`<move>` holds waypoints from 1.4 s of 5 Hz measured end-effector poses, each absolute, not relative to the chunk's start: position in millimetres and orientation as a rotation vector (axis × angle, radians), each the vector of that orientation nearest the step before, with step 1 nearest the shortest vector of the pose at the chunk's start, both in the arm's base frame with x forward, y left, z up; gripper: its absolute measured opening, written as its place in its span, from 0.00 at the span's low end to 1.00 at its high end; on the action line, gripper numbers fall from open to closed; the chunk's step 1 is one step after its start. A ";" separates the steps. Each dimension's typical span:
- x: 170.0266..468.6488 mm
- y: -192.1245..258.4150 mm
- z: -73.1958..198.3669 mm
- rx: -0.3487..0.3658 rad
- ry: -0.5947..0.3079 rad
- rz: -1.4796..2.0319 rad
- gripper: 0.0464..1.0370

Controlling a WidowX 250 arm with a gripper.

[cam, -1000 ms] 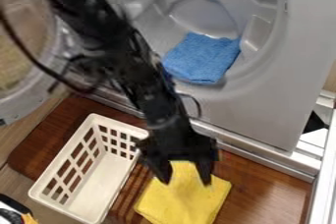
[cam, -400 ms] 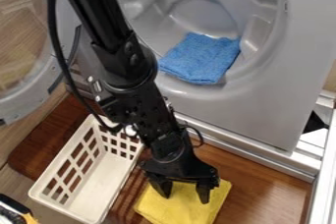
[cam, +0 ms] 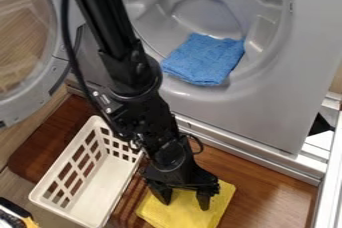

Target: Move the yellow cloth on the right corner of the table

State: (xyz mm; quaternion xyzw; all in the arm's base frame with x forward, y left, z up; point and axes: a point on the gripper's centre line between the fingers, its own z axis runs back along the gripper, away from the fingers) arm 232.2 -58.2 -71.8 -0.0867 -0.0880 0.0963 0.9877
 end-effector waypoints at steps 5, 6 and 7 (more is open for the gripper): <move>285.1 -147.3 -70.6 -0.329 -0.187 -0.017 0.96; 294.2 -162.9 -69.5 -0.358 -0.181 -0.046 0.96; 296.2 -169.9 -68.6 -0.362 -0.181 -0.059 0.96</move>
